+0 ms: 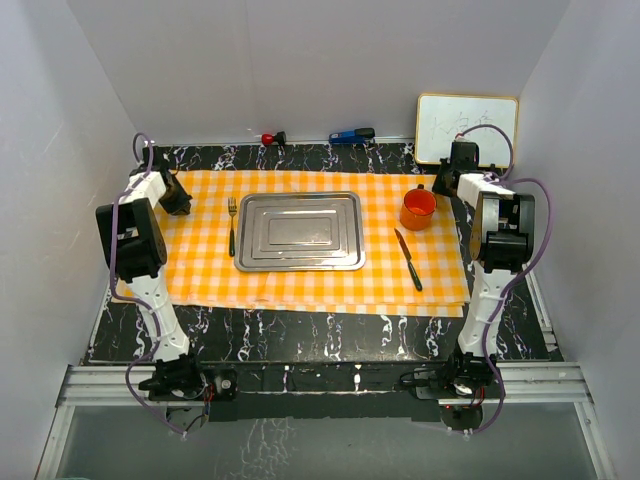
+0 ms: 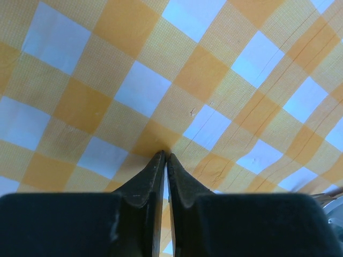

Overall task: Set the dinner table for one person
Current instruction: Adjust the napkin at the center of the board.

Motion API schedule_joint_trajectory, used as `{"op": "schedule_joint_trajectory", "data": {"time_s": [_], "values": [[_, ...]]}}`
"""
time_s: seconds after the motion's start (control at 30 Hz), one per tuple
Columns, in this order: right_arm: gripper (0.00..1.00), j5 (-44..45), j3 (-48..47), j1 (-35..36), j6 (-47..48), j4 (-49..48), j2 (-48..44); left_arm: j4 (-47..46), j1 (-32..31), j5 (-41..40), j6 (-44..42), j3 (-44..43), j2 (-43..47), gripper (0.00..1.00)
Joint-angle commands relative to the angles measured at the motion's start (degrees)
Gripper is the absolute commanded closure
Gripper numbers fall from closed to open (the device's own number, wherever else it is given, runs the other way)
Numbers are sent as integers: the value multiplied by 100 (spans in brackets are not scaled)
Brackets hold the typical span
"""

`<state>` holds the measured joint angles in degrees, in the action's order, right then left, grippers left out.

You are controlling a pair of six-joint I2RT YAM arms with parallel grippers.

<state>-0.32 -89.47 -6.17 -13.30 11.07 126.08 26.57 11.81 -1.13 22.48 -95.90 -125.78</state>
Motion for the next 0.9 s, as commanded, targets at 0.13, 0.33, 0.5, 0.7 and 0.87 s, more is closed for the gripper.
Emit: {"op": "schedule_joint_trajectory", "data": {"time_s": [0.13,0.33,0.5,0.7,0.87], "values": [[100,170,4,-113,200,567,619,656,-77,-340,3,689,137,93],[100,-66,-185,-117,159,553,730,864,-168,-644,149,987,410,93],[100,-73,-116,-114,157,525,623,879,-179,-735,192,1039,436,93],[100,15,93,-114,69,353,381,917,-177,-766,14,730,424,82],[100,8,211,-119,107,218,255,956,-179,-1048,-74,420,327,81]]}}
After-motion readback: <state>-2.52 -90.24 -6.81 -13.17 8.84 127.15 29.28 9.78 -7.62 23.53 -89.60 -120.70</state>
